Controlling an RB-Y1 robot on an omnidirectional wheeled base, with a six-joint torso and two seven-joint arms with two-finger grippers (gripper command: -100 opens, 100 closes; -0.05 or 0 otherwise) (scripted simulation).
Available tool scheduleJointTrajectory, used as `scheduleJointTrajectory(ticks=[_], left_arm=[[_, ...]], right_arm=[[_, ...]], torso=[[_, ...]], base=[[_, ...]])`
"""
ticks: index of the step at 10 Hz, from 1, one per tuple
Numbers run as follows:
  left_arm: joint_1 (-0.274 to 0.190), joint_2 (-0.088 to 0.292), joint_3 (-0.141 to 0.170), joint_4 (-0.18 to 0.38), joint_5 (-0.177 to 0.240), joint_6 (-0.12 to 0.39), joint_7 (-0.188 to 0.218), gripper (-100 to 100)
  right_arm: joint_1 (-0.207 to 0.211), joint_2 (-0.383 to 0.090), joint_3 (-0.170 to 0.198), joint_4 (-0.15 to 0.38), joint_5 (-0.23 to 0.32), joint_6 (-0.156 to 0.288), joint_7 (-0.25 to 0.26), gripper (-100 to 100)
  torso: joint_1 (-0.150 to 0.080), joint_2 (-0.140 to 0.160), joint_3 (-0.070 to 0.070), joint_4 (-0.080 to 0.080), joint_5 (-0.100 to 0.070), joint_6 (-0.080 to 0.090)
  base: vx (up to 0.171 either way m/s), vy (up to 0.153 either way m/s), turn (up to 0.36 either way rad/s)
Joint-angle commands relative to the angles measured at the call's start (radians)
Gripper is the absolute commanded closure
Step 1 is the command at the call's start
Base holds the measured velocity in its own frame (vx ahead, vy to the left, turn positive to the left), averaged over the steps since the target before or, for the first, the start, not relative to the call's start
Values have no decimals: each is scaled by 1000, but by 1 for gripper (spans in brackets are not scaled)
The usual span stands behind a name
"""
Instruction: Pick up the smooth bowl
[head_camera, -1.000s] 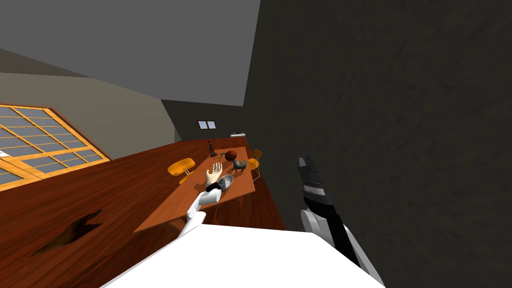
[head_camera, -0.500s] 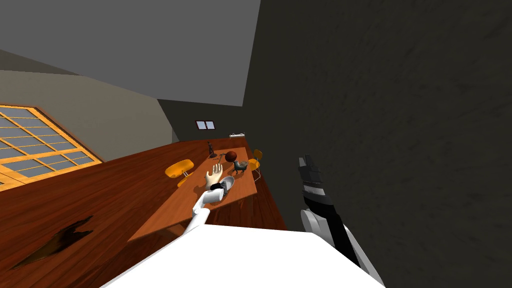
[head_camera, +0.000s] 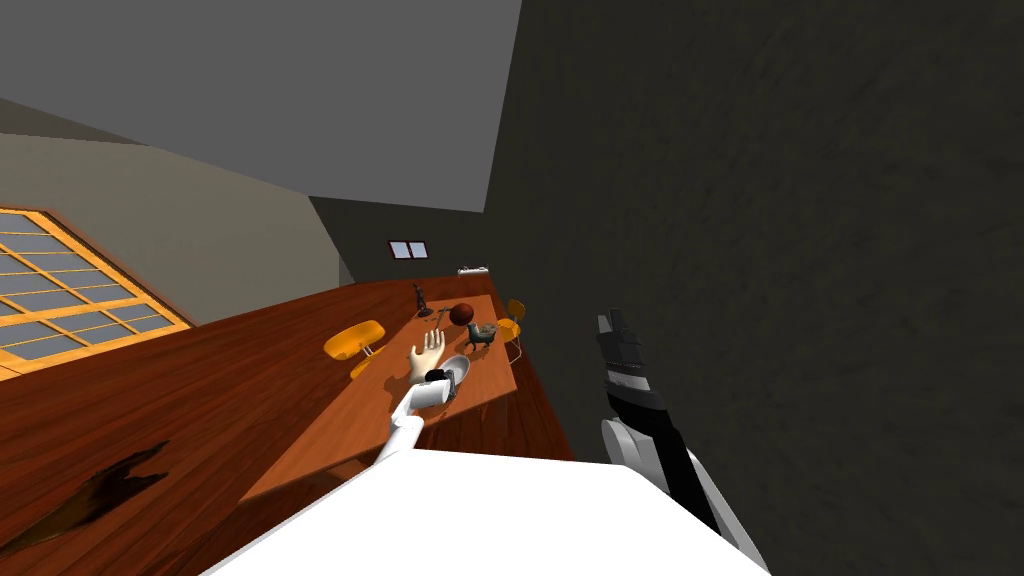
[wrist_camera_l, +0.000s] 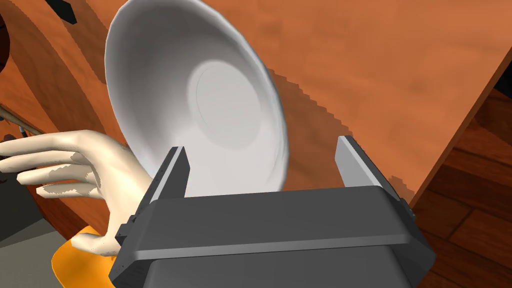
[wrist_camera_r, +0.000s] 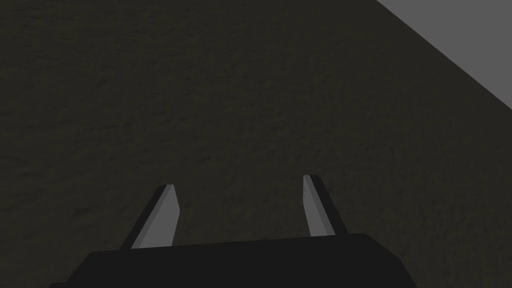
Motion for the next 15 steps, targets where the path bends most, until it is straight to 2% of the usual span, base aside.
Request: scheduleJointTrajectory(ticks=[1,2,3,6,7,8,12,13,14,15], left_arm=[[0,0,0,0,0,0,0,-100],[-1,-1,0,3,-1,1,1,0],[-2,-3,-1,36,-1,-32,-3,-100],[-4,-5,-1,78,0,-74,-8,-100],[-4,-5,-1,68,0,-63,-7,-100],[-4,-5,-1,71,0,-67,-7,100],[-4,-4,1,70,-1,-68,-5,100],[-4,-4,1,70,-1,-67,-5,0],[-2,-3,-1,36,-1,-32,-3,100],[-2,-2,0,28,-1,-24,-2,100]], right_arm=[[0,0,0,0,0,0,0,0],[0,0,0,0,0,0,0,0],[0,0,0,0,0,0,0,0],[0,0,0,0,0,0,0,0],[0,0,0,0,0,0,0,0],[0,0,0,0,0,0,0,0],[0,0,0,0,0,0,0,0],[0,0,0,0,0,0,0,0],[0,0,0,0,0,0,0,0],[0,0,0,0,0,0,0,0]], torso=[[0,0,0,0,0,0],[-1,1,1,0,0,0],[-2,2,1,0,-1,0],[-2,-1,0,0,0,0],[-2,-1,0,0,-1,0],[-3,1,1,0,-1,0],[-2,2,1,0,0,2],[-2,3,1,0,0,2],[-2,3,1,0,0,2],[-3,5,3,1,0,2]], base=[[18,18,-6],[0,0,0],[37,10,22],[54,10,15],[19,0,2],[0,0,0],[1,1,3],[0,0,0],[-49,-6,-42],[-69,-12,-33]])
